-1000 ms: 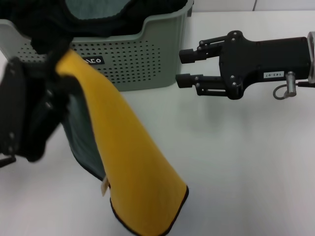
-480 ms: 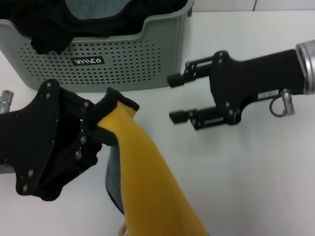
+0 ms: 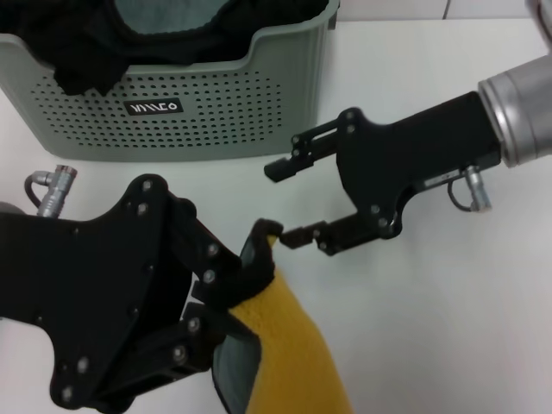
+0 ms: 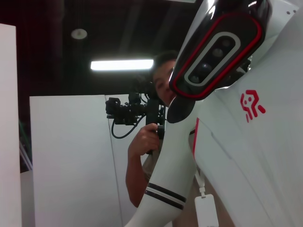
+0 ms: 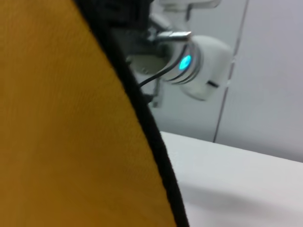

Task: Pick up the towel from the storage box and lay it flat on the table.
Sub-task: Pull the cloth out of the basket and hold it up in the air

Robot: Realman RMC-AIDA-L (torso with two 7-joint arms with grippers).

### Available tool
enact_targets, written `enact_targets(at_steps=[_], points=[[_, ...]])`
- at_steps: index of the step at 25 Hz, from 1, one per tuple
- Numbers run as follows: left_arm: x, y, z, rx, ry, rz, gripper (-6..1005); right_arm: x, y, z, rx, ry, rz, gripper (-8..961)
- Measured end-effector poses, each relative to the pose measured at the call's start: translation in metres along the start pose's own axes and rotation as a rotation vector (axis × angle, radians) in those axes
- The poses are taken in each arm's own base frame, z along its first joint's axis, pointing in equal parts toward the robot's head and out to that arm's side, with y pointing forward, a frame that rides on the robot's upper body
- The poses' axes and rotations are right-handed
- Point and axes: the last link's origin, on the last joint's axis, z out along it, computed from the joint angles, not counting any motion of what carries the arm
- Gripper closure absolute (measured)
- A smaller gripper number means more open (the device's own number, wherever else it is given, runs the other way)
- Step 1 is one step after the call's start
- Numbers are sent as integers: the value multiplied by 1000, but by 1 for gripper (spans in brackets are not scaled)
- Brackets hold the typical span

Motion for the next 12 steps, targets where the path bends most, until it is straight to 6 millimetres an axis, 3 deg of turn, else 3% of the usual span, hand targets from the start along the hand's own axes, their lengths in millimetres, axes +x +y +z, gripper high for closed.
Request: enact_targets(at_steps=[12], points=[[2,-1,0,4,9,15,984,9,13,14,-93,60,-65,418]])
